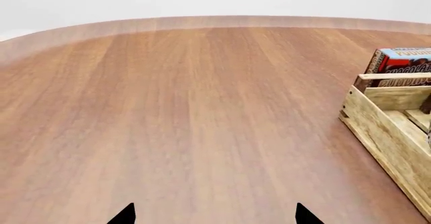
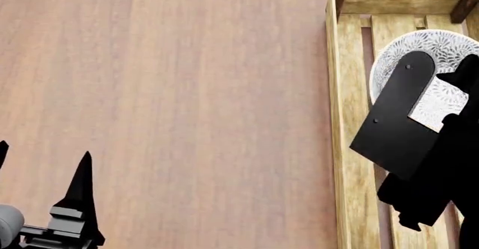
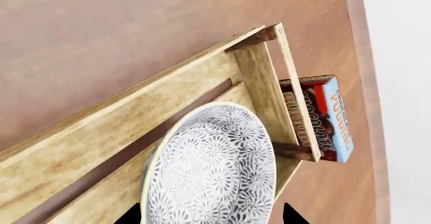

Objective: Pick up the bowl on the left and put it in the tray.

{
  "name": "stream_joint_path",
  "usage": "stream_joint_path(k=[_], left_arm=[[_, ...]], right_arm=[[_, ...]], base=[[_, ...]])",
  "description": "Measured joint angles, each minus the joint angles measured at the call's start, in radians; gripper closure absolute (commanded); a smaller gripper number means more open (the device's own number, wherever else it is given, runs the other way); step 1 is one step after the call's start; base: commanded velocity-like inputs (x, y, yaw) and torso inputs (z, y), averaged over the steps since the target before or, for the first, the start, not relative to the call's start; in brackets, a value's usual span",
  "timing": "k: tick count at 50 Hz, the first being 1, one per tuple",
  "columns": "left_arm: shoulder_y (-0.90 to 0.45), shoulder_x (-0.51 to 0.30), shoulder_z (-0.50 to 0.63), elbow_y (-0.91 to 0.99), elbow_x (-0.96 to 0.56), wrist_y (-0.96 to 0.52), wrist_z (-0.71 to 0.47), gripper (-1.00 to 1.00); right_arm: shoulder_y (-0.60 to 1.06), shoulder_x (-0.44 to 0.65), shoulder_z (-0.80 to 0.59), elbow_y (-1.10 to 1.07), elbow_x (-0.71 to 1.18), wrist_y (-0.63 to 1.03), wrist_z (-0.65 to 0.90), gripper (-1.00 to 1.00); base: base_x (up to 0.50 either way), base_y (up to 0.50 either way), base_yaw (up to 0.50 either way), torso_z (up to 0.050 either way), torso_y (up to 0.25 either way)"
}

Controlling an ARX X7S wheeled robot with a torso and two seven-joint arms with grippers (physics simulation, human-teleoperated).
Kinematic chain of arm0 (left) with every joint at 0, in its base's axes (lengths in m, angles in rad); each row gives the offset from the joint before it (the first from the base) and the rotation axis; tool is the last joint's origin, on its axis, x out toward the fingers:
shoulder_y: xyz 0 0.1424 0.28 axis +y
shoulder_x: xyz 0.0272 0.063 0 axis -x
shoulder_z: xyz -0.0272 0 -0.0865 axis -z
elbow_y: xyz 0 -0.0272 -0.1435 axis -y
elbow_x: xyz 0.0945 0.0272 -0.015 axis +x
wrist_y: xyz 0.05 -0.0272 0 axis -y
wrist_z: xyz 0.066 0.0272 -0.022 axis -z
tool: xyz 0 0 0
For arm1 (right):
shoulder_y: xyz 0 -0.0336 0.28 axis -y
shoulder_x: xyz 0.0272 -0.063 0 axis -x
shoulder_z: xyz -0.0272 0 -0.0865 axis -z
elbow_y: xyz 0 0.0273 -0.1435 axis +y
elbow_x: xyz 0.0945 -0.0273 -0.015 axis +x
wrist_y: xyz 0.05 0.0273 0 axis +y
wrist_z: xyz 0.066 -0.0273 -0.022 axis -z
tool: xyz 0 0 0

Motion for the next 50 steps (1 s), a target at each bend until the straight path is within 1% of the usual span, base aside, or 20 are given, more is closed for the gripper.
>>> stream_joint_path(k=[4,7,10,13,16,19,24,30,36,43,46,50], left_arm=[[-0.001,-0.002,0.001,0.007,-0.002,-0.003,-0.004,-1.00],[0.001,-0.004,0.000,0.012,-0.003,-0.004,-0.006,-1.00],[0.006,-0.007,-0.001,0.017,-0.002,0.001,-0.007,-1.00],[0.014,-0.011,-0.002,0.020,0.003,0.010,-0.007,-1.00],[0.029,-0.015,-0.001,0.020,0.015,0.031,-0.005,-1.00],[0.052,-0.020,-0.001,0.016,0.031,0.063,0.003,-1.00],[0.115,-0.024,0.004,-0.019,0.069,0.166,0.032,-1.00],[0.195,-0.021,0.019,-0.112,0.134,0.326,0.076,-1.00],[0.252,-0.006,0.045,-0.251,0.213,0.510,0.114,-1.00],[0.295,0.019,0.073,-0.440,0.219,0.715,0.188,-1.00],[0.307,0.030,0.088,-0.522,0.200,0.788,0.231,-1.00],[0.316,0.043,0.110,-0.611,0.151,0.849,0.295,-1.00]], right_arm=[[-0.021,0.033,0.072,-0.097,0.037,0.044,0.002,-1.00],[-0.065,0.051,0.164,-0.176,0.074,0.072,0.016,-1.00],[-0.157,0.061,0.292,-0.250,0.124,0.076,0.063,-1.00],[-0.292,0.072,0.426,-0.304,0.198,0.039,0.161,-1.00],[-0.459,0.044,0.573,-0.341,0.256,-0.029,0.262,-1.00],[-0.640,-0.017,0.701,-0.360,0.285,-0.140,0.346,-1.00],[-0.913,-0.154,0.839,-0.337,0.306,-0.374,0.426,-1.00],[-1.142,-0.331,0.895,-0.209,0.322,-0.682,0.436,-1.00],[-1.274,-0.489,0.910,-0.036,0.391,-0.934,0.386,-1.00],[-1.349,-0.610,0.899,0.135,0.512,-1.110,0.277,-1.00],[-1.356,-0.635,0.908,0.164,0.576,-1.159,0.227,-1.00],[-1.364,-0.654,0.906,0.209,0.653,-1.228,0.158,-1.00]], base=[[0.00,0.00,0.00,0.000,0.000],[0.00,0.00,0.00,0.000,0.000],[0.00,0.00,0.00,0.000,0.000],[0.00,0.00,0.00,0.000,0.000],[0.00,0.00,0.00,0.000,0.000],[0.00,0.00,0.00,0.000,0.000],[0.00,0.00,0.00,0.000,0.000],[0.00,0.00,0.00,0.000,0.000],[0.00,0.00,0.00,0.000,0.000],[0.00,0.00,0.00,0.000,0.000],[0.00,0.00,0.00,0.000,-0.004],[0.00,0.00,0.00,0.000,-0.005]])
